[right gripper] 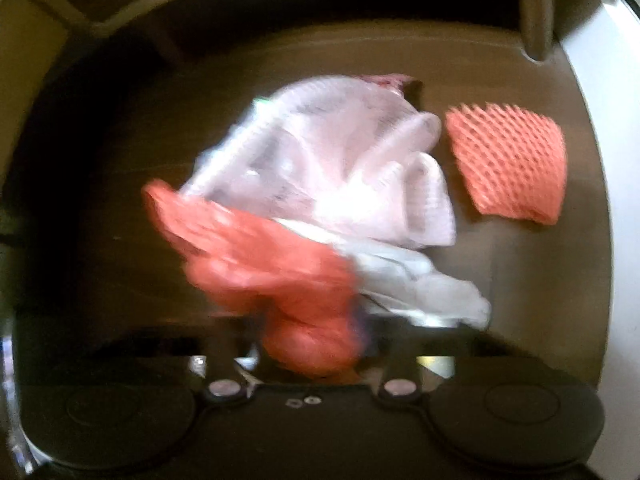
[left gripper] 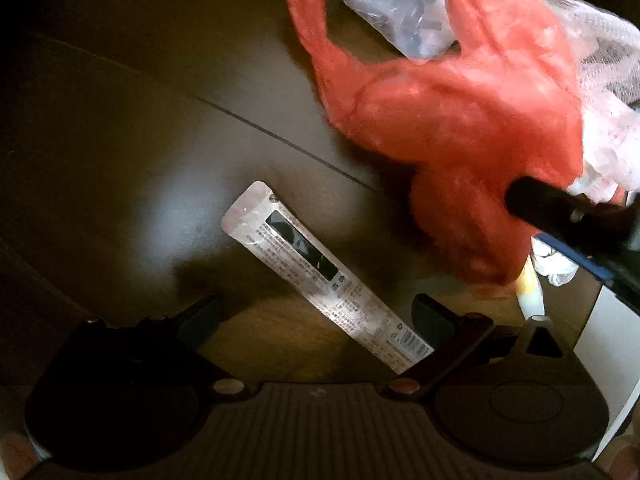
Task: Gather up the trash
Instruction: 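Grasp the white stick wrapper with the left tool while the right tool grasps the red plastic bag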
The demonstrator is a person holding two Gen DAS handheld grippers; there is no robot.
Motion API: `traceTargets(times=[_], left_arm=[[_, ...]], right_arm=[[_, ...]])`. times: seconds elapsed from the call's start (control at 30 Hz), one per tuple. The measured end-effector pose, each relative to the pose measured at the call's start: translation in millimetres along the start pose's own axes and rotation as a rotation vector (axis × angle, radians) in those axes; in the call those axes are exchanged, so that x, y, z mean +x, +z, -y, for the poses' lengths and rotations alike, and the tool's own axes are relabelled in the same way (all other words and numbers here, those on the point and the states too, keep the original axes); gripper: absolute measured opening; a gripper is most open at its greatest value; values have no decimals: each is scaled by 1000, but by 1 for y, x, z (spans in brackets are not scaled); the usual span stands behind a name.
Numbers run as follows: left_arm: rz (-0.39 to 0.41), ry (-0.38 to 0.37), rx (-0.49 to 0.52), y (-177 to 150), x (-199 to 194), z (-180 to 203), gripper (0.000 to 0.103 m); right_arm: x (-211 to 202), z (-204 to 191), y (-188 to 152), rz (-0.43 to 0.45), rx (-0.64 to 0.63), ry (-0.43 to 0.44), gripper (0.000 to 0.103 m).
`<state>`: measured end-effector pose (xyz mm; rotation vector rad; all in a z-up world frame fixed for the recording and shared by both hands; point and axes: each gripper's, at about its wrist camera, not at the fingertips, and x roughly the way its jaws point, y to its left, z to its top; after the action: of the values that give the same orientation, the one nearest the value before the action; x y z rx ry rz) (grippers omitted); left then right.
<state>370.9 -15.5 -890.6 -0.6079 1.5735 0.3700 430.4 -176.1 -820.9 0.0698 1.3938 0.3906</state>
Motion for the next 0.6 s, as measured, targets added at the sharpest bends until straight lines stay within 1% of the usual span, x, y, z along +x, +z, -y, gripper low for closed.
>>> traceTargets(times=[0.1, 0.17, 0.2, 0.23, 0.27, 0.3, 0.33, 0.37, 0.4, 0.47, 0.5, 0.57, 0.6], left_arm=[[10, 21, 21, -5, 0, 5, 96], [22, 50, 30, -7, -2, 7, 85], [26, 63, 33, -8, -3, 7, 83], [31, 62, 31, -6, -4, 13, 75], [41, 59, 30, -6, -6, 14, 64], [45, 55, 31, -5, -8, 15, 58], [43, 52, 34, -4, -8, 13, 49], [35, 42, 37, -3, -8, 15, 35], [28, 25, 33, -2, -8, 14, 33], [19, 15, 9, 1, -9, 12, 23], [16, 5, 4, 2, -9, 10, 22], [18, -8, -6, 5, -11, 6, 12], [19, -12, -7, 6, -12, 4, 10]], right_arm=[[0, 1, -2, 6, 16, 24, 22], [0, 0, -4, 9, -2, 29, 18], [0, 0, -5, 8, -5, 29, 17], [0, 0, -6, 9, 1, 33, 16], [-1, 1, -6, 12, 9, 42, 14], [-2, 1, -7, 17, 16, 45, 13], [-2, 3, -8, 21, 20, 47, 12], [-3, 3, -10, 23, 24, 50, 10], [-3, 4, -11, 26, 29, 50, 9], [-5, 5, -14, 30, 46, 55, 6], [-6, 3, -16, 33, 54, 57, 6], [-8, 4, -19, 37, 66, 59, 5], [-10, 5, -20, 36, 71, 61, 4]])
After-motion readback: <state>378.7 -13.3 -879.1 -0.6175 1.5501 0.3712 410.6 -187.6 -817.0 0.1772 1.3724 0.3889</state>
